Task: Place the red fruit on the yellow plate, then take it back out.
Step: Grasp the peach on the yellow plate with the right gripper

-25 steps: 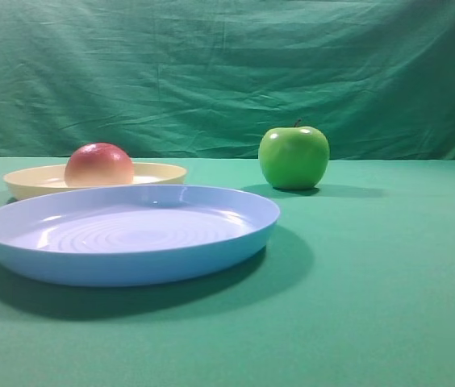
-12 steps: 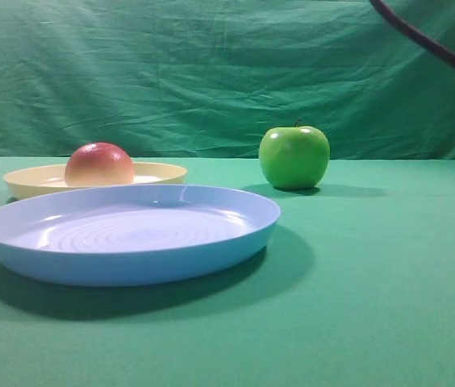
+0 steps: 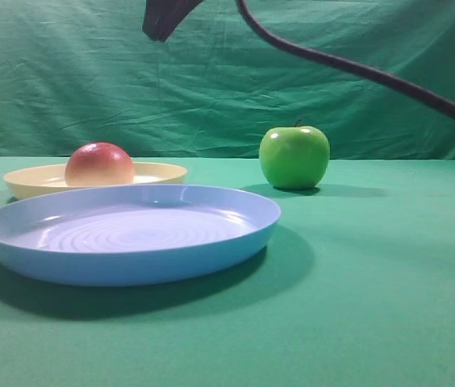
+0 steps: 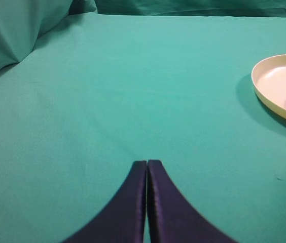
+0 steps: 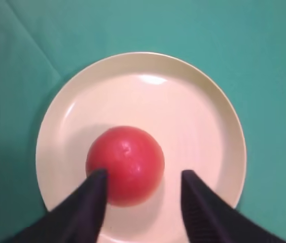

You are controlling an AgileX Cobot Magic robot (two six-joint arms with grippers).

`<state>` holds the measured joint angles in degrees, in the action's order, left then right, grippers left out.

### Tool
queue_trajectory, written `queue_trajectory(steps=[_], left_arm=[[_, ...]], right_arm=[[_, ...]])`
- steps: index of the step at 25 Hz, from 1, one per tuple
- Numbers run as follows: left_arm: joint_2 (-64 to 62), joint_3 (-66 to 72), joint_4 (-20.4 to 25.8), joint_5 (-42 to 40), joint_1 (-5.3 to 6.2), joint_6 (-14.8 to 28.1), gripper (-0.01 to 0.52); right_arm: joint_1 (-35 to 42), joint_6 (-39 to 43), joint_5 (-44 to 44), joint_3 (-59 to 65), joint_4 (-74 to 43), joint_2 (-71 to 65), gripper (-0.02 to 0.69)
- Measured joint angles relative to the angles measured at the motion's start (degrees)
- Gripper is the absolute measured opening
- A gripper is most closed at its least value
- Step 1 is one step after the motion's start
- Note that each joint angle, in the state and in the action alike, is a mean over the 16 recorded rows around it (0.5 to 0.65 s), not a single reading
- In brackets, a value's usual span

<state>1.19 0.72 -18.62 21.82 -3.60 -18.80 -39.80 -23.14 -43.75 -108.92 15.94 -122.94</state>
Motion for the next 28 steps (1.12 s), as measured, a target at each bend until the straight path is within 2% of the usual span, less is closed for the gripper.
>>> queue_trajectory(steps=[6,9,12,16,19,28], left_arm=[[0.0,0.0,0.0,0.0,0.00,0.0,0.000],[0.0,0.0,0.0,0.0,0.00,0.0,0.000],[0.0,0.0,0.0,0.0,0.00,0.0,0.000],[0.0,0.0,0.0,0.0,0.00,0.0,0.000],[0.0,0.0,0.0,0.0,0.00,0.0,0.000],[0.0,0.0,0.0,0.0,0.00,-0.1,0.000]], right_arm=[[-0.6,-1.3,3.7,-1.8,2.0,-4.6,0.580],[-0.8,-1.8,5.5,-2.0,2.7,-6.4,0.643],[-0.9,-2.3,6.8,-2.0,3.0,-8.1,0.666],[-1.0,-2.7,8.0,-2.0,3.3,-10.3,0.674],[-1.0,-3.0,8.5,-2.0,3.4,-11.5,0.649],[-0.7,-3.3,6.0,-3.0,3.5,-13.0,0.417]])
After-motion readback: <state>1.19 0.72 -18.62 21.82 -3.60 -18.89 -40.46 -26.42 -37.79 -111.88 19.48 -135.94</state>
